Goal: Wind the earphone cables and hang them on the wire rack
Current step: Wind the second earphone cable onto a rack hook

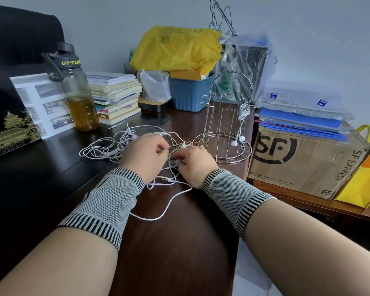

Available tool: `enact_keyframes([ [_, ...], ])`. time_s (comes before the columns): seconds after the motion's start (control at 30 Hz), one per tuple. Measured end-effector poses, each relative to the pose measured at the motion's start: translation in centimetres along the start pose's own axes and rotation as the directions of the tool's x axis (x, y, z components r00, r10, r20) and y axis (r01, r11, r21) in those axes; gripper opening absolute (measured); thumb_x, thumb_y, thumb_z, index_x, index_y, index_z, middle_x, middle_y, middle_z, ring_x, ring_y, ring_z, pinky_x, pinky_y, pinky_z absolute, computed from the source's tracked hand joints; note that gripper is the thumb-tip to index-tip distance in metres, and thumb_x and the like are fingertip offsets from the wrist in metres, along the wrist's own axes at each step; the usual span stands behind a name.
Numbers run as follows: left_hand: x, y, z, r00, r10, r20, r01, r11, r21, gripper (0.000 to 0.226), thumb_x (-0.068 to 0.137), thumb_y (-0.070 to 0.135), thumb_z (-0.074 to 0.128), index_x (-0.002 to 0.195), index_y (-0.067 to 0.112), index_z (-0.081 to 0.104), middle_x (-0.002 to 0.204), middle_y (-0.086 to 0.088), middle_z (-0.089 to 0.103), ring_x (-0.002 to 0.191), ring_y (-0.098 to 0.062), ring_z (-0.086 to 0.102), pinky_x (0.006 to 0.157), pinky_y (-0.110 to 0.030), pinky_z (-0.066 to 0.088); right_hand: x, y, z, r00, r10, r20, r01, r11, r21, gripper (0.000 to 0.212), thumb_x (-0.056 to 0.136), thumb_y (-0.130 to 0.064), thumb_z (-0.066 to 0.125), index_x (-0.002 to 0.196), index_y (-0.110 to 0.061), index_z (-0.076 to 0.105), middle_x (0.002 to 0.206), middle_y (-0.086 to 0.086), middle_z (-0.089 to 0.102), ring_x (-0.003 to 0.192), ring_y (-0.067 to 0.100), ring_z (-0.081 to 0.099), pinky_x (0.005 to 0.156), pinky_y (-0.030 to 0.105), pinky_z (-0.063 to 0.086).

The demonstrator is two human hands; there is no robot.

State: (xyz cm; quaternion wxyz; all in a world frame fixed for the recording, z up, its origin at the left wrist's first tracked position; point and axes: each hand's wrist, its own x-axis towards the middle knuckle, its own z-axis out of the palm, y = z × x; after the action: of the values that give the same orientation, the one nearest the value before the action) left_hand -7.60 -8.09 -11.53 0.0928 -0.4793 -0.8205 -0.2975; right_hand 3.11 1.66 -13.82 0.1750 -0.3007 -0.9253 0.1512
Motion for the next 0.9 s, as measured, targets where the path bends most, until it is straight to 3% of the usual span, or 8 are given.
enact_keyframes([
  [0.1,-0.3,-0.3,0.7,0.977,-0.014,0.215,0.002,0.999,0.052,0.012,0.087,0.032,0.065,0.095,0.034,0.073,0.105,0.010,0.070,0.094,-0.016,0.063,0.088,-0.033,0.052,-0.3,-0.1,-0.3,0.999,0.033,0.005,-0.033,0.999,0.014,0.028,0.090,-0.021,0.052,0.113,-0.026,0.067,0.121,0.004,0.059,0.116,0.024,0.049,0.098,0.029,0.039],
  [0.17,-0.4,-0.6,0.8,0.968,-0.047,0.248,0.022,0.994,0.104,0.017,0.086,0.036,0.066,0.102,0.037,0.072,0.112,0.010,0.066,0.101,-0.016,0.061,0.091,-0.030,0.049,-0.4,-0.1,-0.7,0.998,0.068,-0.017,-0.067,0.995,0.072,0.024,0.090,-0.020,0.053,0.109,-0.024,0.069,0.116,0.002,0.063,0.110,0.021,0.056,0.092,0.027,0.043],
  [0.37,-0.3,-0.7,0.5,0.974,-0.068,0.216,0.034,0.986,0.161,0.021,0.090,0.033,0.063,0.109,0.034,0.070,0.115,0.006,0.061,0.109,-0.020,0.058,0.094,-0.032,0.045,-0.7,0.0,-1.3,0.991,0.125,-0.047,-0.108,0.958,0.266,0.022,0.090,-0.012,0.053,0.101,-0.020,0.070,0.098,-0.004,0.071,0.094,0.011,0.062,0.081,0.015,0.040],
  [0.5,-0.4,-0.7,0.5,0.971,-0.104,0.214,0.061,0.978,0.201,0.019,0.093,0.027,0.056,0.095,0.027,0.076,0.105,0.002,0.069,0.098,-0.024,0.062,0.089,-0.036,0.051,-0.5,0.3,-1.0,0.979,0.171,-0.112,-0.123,0.931,0.344,0.018,0.090,-0.013,0.054,0.095,-0.022,0.069,0.093,-0.006,0.070,0.087,0.011,0.062,0.085,0.018,0.045],
  [0.6,-0.2,-0.8,0.4,0.967,-0.157,0.199,0.102,0.959,0.264,0.024,0.094,0.018,0.049,0.085,0.017,0.071,0.092,-0.003,0.069,0.084,-0.025,0.062,0.079,-0.036,0.054,-0.1,1.1,-0.8,0.937,0.293,-0.190,-0.164,0.849,0.502,0.018,0.088,-0.010,0.055,0.080,-0.025,0.061,0.084,-0.007,0.067,0.084,0.016,0.065,0.084,0.026,0.051],
  [0.7,0.1,-0.9,0.5,0.957,-0.213,0.197,0.133,0.925,0.355,0.023,0.095,0.014,0.044,0.089,0.012,0.066,0.091,-0.008,0.064,0.081,-0.026,0.057,0.071,-0.034,0.049,0.0,1.4,-0.9,0.908,0.376,-0.186,-0.178,0.745,0.643,0.019,0.082,-0.012,0.057,0.068,-0.024,0.058,0.073,-0.004,0.064,0.074,0.022,0.064,0.079,0.038,0.056],
  [0.9,0.5,-1.7,0.5,0.939,-0.316,0.137,0.242,0.888,0.390,0.015,0.094,0.016,0.048,0.087,0.012,0.060,0.073,-0.004,0.051,0.076,-0.026,0.053,0.065,-0.033,0.044,0.1,1.5,-0.9,0.901,0.403,-0.158,-0.118,0.580,0.806,0.016,0.059,-0.020,0.049,0.045,-0.022,0.054,0.048,-0.006,0.052,0.055,0.016,0.045,0.058,0.032,0.040],
])
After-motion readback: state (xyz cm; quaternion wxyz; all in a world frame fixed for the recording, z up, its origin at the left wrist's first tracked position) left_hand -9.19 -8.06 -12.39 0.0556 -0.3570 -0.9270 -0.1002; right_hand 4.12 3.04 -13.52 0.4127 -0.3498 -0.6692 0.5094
